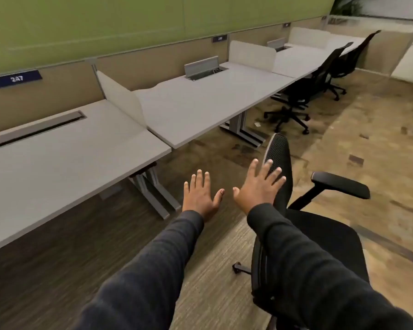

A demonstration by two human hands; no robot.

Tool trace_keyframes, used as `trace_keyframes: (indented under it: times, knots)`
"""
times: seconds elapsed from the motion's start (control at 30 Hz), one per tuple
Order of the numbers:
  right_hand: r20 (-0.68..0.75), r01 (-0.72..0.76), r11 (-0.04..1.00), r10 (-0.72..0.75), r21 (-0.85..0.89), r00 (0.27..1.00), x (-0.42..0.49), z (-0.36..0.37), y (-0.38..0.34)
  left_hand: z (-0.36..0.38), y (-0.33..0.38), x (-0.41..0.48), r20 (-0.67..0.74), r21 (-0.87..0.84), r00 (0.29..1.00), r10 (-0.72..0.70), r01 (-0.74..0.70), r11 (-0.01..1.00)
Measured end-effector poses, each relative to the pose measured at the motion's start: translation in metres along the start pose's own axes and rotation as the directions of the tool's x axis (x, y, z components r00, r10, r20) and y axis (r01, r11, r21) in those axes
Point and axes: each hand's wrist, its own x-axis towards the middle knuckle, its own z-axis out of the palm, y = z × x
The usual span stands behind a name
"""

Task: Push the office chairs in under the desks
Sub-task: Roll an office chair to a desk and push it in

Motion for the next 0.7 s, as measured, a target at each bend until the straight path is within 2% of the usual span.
trace_keyframes:
  times: [0.07, 0.13, 0.37, 0.5, 0.6, 0.7]
  knots:
    - [0.126, -0.114, 0.990, 0.103, 0.086, 0.987, 0.001, 0.005, 0.019, -0.001, 0.017, 0.006, -0.024, -0.022, 1.000, -0.003, 0.002, 1.000]
    - [0.193, -0.149, 0.977, 0.119, 0.154, 0.974, 0.003, 0.014, 0.030, -0.003, 0.033, 0.016, -0.023, -0.051, 1.000, -0.003, 0.002, 0.999]
    - [0.264, 0.033, 0.996, -0.054, 0.081, 0.963, -0.026, 0.006, 0.046, -0.001, 0.094, 0.049, -0.060, -0.183, 0.993, 0.097, -0.106, 0.977]
    - [0.276, 0.141, 0.988, -0.154, 0.066, 0.949, -0.053, 0.008, 0.066, 0.005, 0.121, 0.062, -0.066, -0.125, 0.976, 0.205, -0.212, 0.969]
    - [0.236, 0.196, 0.977, -0.210, 0.079, 0.949, -0.072, 0.015, 0.082, 0.013, 0.136, 0.070, 0.018, 0.010, 0.934, 0.356, -0.356, 0.934]
    - [0.220, 0.222, 0.964, -0.250, 0.143, 0.943, -0.078, 0.020, 0.097, 0.020, 0.152, 0.083, 0.223, 0.120, 0.861, 0.458, -0.490, 0.863]
